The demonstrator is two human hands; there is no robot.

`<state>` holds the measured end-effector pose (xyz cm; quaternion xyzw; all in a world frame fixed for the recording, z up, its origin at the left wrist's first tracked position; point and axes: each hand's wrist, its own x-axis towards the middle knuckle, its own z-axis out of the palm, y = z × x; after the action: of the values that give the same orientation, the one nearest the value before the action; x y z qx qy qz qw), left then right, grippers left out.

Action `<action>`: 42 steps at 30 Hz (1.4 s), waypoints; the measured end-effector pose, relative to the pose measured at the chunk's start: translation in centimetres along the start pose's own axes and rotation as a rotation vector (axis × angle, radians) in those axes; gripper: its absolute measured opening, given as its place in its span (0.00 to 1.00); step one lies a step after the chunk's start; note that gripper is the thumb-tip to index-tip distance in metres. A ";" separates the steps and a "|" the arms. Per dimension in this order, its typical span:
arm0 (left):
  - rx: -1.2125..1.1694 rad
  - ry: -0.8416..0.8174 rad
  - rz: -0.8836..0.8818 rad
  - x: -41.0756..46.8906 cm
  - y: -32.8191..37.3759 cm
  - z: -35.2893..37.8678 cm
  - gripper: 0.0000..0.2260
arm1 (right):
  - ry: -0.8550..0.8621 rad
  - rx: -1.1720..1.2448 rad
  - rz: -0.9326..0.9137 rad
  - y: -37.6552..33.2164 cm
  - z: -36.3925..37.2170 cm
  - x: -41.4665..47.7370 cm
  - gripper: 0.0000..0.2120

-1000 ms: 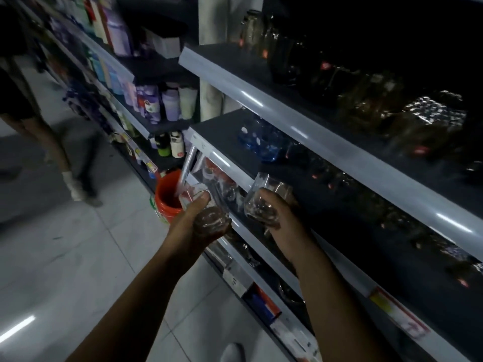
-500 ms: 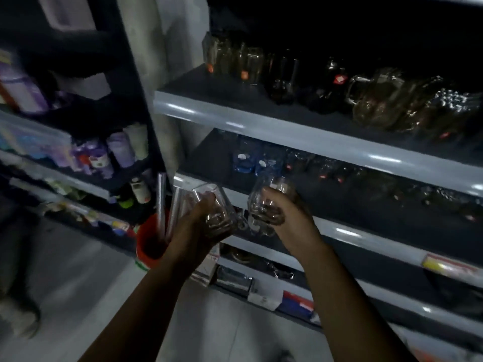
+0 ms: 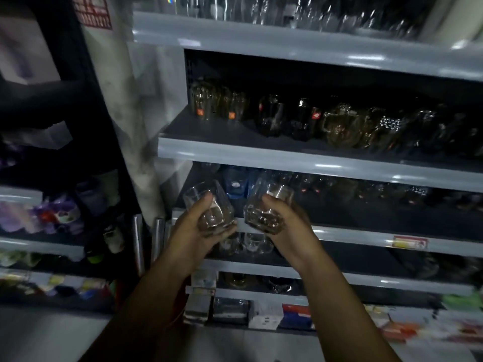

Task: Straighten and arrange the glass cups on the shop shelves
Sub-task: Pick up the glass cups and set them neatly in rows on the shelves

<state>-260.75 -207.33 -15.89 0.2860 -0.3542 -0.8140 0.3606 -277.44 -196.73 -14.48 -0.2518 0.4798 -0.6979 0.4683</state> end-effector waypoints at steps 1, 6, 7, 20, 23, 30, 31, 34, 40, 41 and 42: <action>-0.015 -0.008 -0.004 0.1 0.1 0.3 0.22 | 0.007 -0.001 -0.012 -0.2 -0.1 -0.2 0.25; 0.012 -0.123 -0.061 0.5 -1.1 2.2 0.16 | 0.087 -0.008 -0.090 -1.2 -1.8 -1.9 0.23; 0.028 -0.135 -0.071 0.7 -1.5 2.6 0.15 | 0.115 0.007 -0.097 -1.3 -2.2 -2.3 0.23; 0.145 -0.220 -0.254 2.5 -6.4 5.0 0.26 | 0.360 -0.021 -0.112 0.0 -7.5 -4.6 0.28; 0.182 -0.232 -0.253 3.5 -7.6 4.6 0.27 | 0.434 -0.063 -0.117 0.9 -8.7 -4.2 0.24; 0.486 -0.181 -0.038 7.3 -11.2 5.3 0.30 | 0.539 -0.274 -0.224 1.5 -12.8 -0.7 0.24; 0.551 -0.130 0.024 7.8 -11.7 5.8 0.29 | 0.540 -0.317 -0.239 1.3 -13.6 0.3 0.25; 0.631 -0.026 0.242 9.8 -13.1 7.5 0.23 | 0.515 -0.445 -0.275 0.7 -16.1 4.0 0.30; 0.746 0.041 0.429 15.2 -15.8 9.1 0.22 | 0.444 -0.593 -0.299 0.4 -20.2 10.3 0.30; 0.775 0.048 0.434 16.0 -16.3 9.1 0.24 | 0.431 -0.613 -0.293 0.5 -20.9 11.2 0.31; 0.812 0.056 0.441 16.8 -16.7 9.1 0.26 | 0.425 -0.631 -0.282 0.7 -21.5 12.0 0.32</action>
<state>-283.44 -209.09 -27.12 0.3439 -0.6869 -0.5053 0.3933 -299.54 -198.21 -25.13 -0.2966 0.7172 -0.6105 0.1579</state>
